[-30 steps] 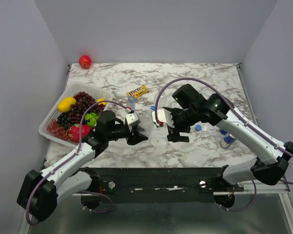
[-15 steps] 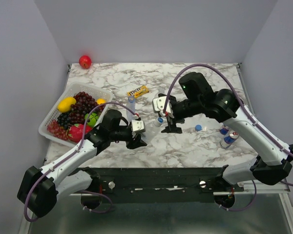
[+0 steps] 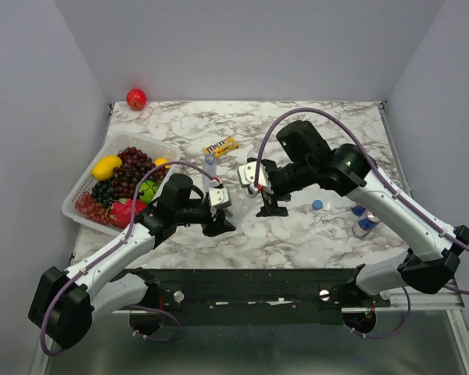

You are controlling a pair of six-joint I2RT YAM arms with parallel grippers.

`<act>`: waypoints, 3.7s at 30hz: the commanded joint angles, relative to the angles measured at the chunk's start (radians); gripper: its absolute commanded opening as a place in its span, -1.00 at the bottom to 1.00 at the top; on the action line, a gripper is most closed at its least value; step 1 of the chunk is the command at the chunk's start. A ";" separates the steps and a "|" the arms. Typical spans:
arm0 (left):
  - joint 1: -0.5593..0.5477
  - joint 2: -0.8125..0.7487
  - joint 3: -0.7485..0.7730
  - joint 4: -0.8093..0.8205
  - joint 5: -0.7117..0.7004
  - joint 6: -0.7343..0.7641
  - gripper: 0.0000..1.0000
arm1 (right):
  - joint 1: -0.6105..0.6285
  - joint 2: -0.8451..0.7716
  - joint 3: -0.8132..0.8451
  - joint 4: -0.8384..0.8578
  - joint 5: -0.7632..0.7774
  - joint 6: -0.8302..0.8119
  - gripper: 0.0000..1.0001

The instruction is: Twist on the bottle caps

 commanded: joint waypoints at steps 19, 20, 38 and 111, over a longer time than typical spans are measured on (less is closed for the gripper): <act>0.030 -0.043 0.058 -0.253 0.000 0.386 -1.00 | -0.069 -0.169 -0.099 0.096 0.063 0.065 0.82; 0.019 -0.048 0.058 -0.267 -0.008 0.398 -1.00 | -0.067 -0.189 -0.123 0.111 0.057 0.019 0.79; -0.004 -0.054 0.110 -0.225 -0.025 0.332 -1.00 | -0.006 -0.197 -0.189 -0.037 -0.033 -0.246 0.43; -0.074 -0.124 0.164 -0.094 -0.101 0.052 -1.00 | -0.305 -0.189 -0.313 0.717 -0.586 0.661 0.16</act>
